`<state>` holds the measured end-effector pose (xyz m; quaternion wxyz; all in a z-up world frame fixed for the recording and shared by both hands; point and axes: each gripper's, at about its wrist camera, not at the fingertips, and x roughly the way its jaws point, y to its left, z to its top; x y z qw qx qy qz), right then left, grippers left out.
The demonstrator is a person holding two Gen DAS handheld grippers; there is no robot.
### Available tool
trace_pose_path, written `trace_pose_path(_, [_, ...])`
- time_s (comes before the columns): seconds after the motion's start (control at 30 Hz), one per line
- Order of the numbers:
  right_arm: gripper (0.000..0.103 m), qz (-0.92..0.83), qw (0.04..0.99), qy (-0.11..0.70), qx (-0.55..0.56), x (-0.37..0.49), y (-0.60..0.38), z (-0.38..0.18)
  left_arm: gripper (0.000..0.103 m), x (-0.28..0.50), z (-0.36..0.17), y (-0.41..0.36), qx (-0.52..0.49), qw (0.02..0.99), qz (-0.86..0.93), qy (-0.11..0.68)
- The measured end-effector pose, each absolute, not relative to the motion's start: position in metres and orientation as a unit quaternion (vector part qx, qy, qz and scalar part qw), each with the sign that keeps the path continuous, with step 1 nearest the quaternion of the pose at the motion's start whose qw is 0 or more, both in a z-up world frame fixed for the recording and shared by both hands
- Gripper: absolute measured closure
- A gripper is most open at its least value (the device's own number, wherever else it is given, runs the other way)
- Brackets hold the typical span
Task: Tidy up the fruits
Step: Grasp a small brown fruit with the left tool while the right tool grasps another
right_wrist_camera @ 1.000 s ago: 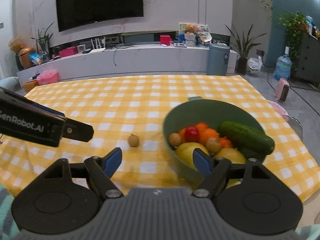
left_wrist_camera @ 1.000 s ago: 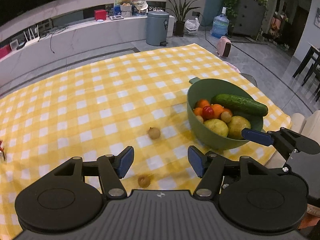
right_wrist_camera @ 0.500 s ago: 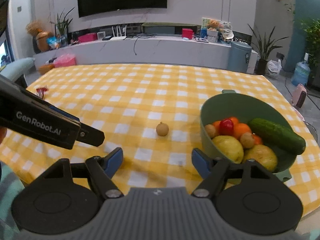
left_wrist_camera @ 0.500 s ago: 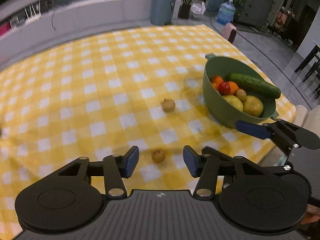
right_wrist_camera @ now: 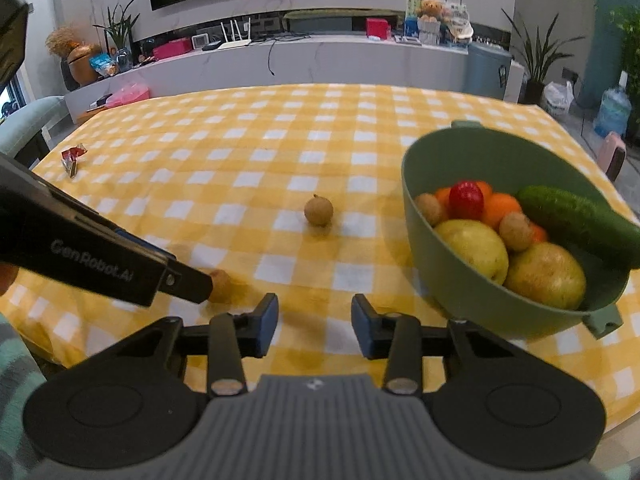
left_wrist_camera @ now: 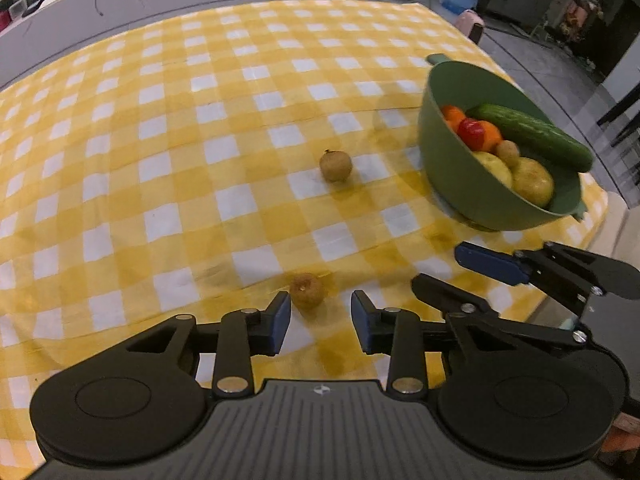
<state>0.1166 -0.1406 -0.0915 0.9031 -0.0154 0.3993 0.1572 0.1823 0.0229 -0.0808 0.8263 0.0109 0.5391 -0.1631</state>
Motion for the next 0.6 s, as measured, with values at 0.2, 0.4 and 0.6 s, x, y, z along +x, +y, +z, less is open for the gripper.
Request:
trace_pose_path(0.2, [0.073,0.169,0.898,0.406,-0.003,0.126,-0.142,-0.098,0.062,0.192,-0.098,0.013,0.024,0.820,-0.150,0.552])
trace_pose_path(0.4, [0.075,0.174,0.896,0.408,0.003,0.131,-0.142,-0.102,0.068,0.197,-0.108,0.011,0.030,0.817,-0.140,0.558])
trace_pose_path(0.6, [0.075,0.171,0.897,0.407,-0.009,0.134,-0.140,-0.106,0.077,0.200,-0.110,0.012,0.026,0.818,-0.145,0.556])
